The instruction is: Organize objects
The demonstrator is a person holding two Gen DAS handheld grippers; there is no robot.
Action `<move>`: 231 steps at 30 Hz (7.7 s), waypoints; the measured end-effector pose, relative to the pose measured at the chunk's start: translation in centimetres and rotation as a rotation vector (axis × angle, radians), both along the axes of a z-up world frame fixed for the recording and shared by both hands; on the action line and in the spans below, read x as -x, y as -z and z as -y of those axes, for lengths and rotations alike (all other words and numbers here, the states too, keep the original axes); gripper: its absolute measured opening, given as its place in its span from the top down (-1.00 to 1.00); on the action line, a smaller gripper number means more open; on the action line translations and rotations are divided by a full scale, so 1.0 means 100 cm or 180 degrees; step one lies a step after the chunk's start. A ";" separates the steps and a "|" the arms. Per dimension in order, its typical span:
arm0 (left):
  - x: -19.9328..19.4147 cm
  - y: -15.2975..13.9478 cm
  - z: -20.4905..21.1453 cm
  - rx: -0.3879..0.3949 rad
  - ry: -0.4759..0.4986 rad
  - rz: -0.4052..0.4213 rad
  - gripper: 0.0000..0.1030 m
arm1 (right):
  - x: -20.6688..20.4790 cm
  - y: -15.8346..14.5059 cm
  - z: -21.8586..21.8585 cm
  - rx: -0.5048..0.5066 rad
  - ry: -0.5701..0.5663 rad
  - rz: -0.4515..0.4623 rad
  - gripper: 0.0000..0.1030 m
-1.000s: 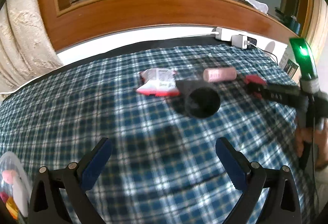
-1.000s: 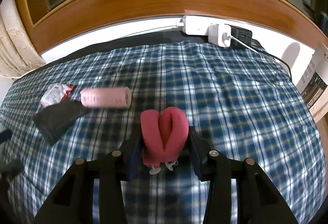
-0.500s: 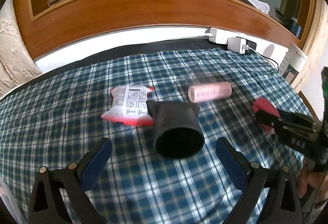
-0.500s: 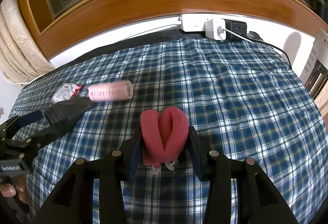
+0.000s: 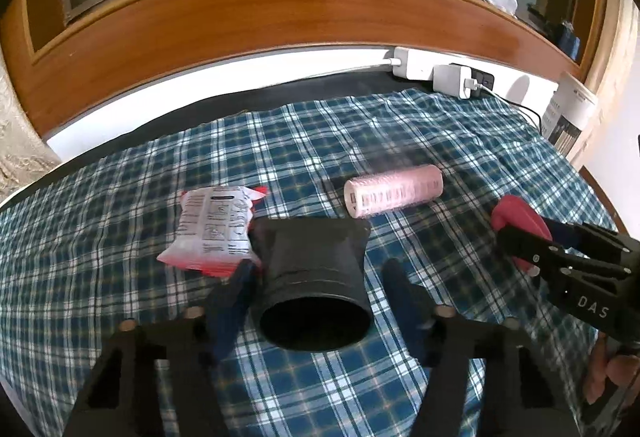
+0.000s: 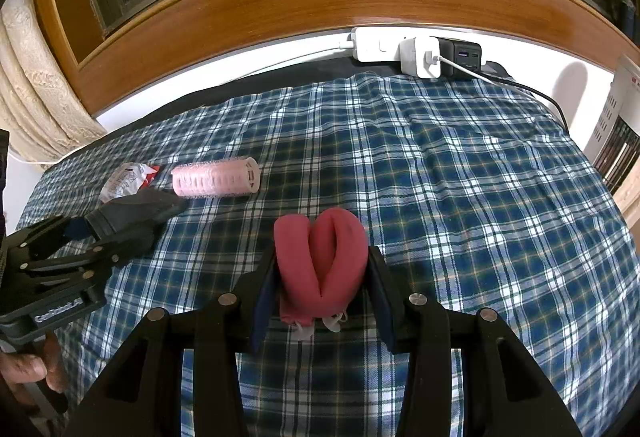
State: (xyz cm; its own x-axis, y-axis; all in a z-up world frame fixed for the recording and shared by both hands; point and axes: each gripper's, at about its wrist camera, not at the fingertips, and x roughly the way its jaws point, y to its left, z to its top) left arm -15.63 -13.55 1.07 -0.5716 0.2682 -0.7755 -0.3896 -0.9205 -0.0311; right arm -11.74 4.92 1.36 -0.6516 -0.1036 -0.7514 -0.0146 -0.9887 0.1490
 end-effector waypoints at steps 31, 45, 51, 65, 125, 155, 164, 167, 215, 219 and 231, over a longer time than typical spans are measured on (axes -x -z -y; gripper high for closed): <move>-0.083 -0.041 0.056 -0.0098 -0.0283 -0.0323 -0.08 | -0.015 -0.004 0.016 0.0055 -0.0169 -0.0089 0.15; -0.113 -0.055 0.159 -0.0221 -0.0865 -0.0476 -0.08 | -0.040 -0.013 0.064 0.0242 -0.0519 -0.0169 0.15; -0.120 -0.053 0.202 -0.0229 -0.1107 -0.0483 -0.08 | -0.052 -0.017 0.090 0.0318 -0.0658 -0.0185 0.15; -0.130 -0.052 0.315 -0.0313 -0.1750 -0.0531 -0.08 | -0.076 -0.019 0.159 0.0490 -0.0938 -0.0147 0.15; -0.156 -0.051 0.397 -0.0754 -0.2276 -0.0796 -0.98 | -0.096 -0.035 0.394 0.0509 -0.2105 -0.0279 -0.16; -0.149 -0.042 0.383 -0.0649 -0.2212 -0.0714 -0.98 | -0.098 -0.025 0.343 0.0376 -0.1738 -0.0302 -0.58; -0.148 -0.041 0.376 -0.0542 -0.2200 -0.0750 -0.98 | -0.072 -0.009 0.276 0.0373 -0.1195 -0.0098 -0.59; -0.147 -0.041 0.374 -0.0515 -0.2184 -0.0774 -0.98 | -0.063 -0.007 0.251 0.0351 -0.1000 -0.0078 -0.59; -0.094 -0.041 0.172 -0.0077 -0.0731 -0.0321 -0.99 | 0.076 0.001 0.086 0.0013 -0.0067 0.0018 -0.56; -0.083 -0.036 0.161 -0.0071 -0.0707 -0.0255 -0.99 | 0.075 0.001 0.085 0.0004 -0.0095 0.0010 -0.43; -0.039 -0.025 0.121 -0.0088 -0.0568 -0.0106 -0.99 | 0.028 0.000 0.055 0.0036 -0.0190 0.0003 -0.43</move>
State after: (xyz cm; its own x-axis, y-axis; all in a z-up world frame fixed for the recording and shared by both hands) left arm -11.69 -25.69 3.52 -0.6372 0.1813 -0.7491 -0.2214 -0.9740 -0.0473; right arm -14.51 -0.59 1.34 -0.6434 -0.1508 -0.7505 0.0444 -0.9861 0.1601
